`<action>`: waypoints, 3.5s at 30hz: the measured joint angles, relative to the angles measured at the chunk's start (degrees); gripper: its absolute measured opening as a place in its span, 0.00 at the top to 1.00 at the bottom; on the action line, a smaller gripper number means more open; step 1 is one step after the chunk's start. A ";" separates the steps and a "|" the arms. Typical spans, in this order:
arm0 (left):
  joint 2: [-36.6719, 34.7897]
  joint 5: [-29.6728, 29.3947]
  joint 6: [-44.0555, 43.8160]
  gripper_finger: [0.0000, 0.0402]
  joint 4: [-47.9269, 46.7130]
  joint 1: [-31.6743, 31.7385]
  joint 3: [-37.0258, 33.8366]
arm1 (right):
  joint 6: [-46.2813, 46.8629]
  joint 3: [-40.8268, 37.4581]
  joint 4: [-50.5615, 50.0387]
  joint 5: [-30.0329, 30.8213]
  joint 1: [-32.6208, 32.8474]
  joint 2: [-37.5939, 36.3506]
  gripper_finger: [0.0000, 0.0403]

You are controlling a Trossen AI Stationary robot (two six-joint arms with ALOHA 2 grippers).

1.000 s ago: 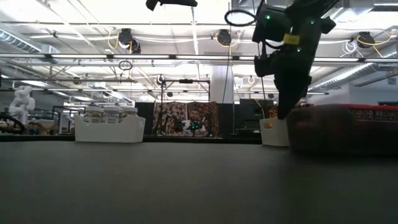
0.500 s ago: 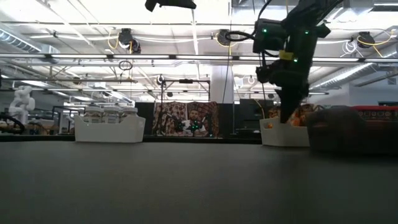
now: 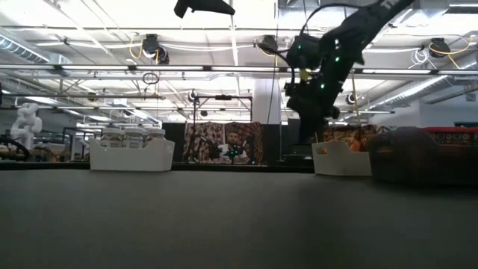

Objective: Sort spices by type
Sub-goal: Put the red seasoning can into the black transparent bin, then return to Home Position

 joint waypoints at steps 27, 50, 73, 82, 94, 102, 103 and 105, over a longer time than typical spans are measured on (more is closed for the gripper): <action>0.00 0.04 -4.24 0.30 0.03 -1.94 0.01 | -0.70 0.02 5.10 18.26 -11.12 9.51 1.00; -7.66 -0.87 3.77 0.30 -1.24 -2.63 0.04 | -1.47 15.17 -2.46 -7.56 -6.56 -7.65 1.00; -46.33 7.03 6.51 0.30 5.69 -1.32 -31.84 | 16.70 -14.33 17.24 -17.70 17.84 -53.89 1.00; -62.11 10.73 0.78 0.30 12.31 2.44 -48.71 | 18.94 -29.08 24.35 -17.39 17.59 -68.53 1.00; -72.48 12.37 -5.34 0.30 20.61 4.39 -62.58 | 28.11 -46.95 25.99 -17.32 16.99 -86.81 1.00; -73.61 12.98 -8.76 0.30 29.47 5.97 -69.66 | 32.57 -56.18 30.90 -21.07 13.99 -90.91 1.00; -73.61 13.01 -9.99 0.30 30.00 6.16 -70.51 | 32.67 -56.21 30.36 -21.75 13.46 -90.84 1.00; -73.61 13.74 -11.42 0.30 31.37 6.47 -72.44 | 32.20 -56.15 29.52 -22.11 12.34 -90.89 1.00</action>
